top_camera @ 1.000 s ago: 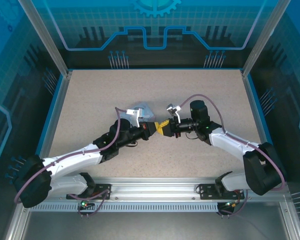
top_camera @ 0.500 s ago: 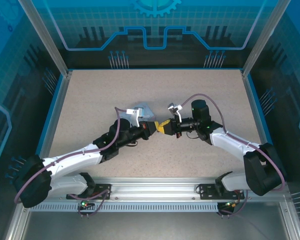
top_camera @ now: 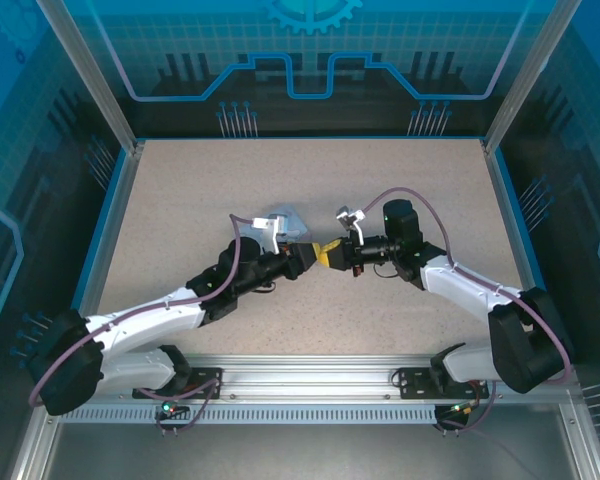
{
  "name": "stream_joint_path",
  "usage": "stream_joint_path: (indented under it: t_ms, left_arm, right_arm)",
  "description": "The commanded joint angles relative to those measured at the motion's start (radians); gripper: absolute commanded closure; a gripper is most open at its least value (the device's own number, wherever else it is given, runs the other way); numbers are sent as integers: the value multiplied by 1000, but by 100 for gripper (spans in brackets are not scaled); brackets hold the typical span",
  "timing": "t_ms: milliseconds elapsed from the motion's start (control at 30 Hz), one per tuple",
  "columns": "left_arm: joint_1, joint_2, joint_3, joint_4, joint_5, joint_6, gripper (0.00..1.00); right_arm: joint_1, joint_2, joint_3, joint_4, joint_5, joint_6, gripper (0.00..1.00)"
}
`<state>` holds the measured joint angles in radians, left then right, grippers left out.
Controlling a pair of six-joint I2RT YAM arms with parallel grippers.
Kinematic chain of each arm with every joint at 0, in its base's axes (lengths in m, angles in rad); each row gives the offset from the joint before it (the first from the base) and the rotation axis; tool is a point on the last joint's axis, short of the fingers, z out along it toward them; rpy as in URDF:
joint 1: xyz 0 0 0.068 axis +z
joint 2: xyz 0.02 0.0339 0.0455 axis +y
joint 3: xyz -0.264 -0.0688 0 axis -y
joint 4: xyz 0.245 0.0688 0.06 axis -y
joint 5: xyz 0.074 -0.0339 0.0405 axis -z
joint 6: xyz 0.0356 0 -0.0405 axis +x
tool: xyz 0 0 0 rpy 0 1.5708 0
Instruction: Unlock the padlock with the key
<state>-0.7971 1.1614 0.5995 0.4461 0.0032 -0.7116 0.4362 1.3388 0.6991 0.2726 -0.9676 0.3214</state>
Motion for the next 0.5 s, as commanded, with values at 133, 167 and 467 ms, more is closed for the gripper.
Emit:
stream_joint_path:
  t_ms: [133,167,467]
  left_arm:
    - [-1,-137,-38,-109,-122,19,49]
    - [1,-153,-44,-130,-138,12,48]
    - [37,-250,-178,-271,-210,-161,40]
  right_arm:
    - [-17,-24,35,-231,71,-159,100]
    - [-19,-25,39,-251,82,-171,100]
    - [-16,17,100,-396,193,-245,100]
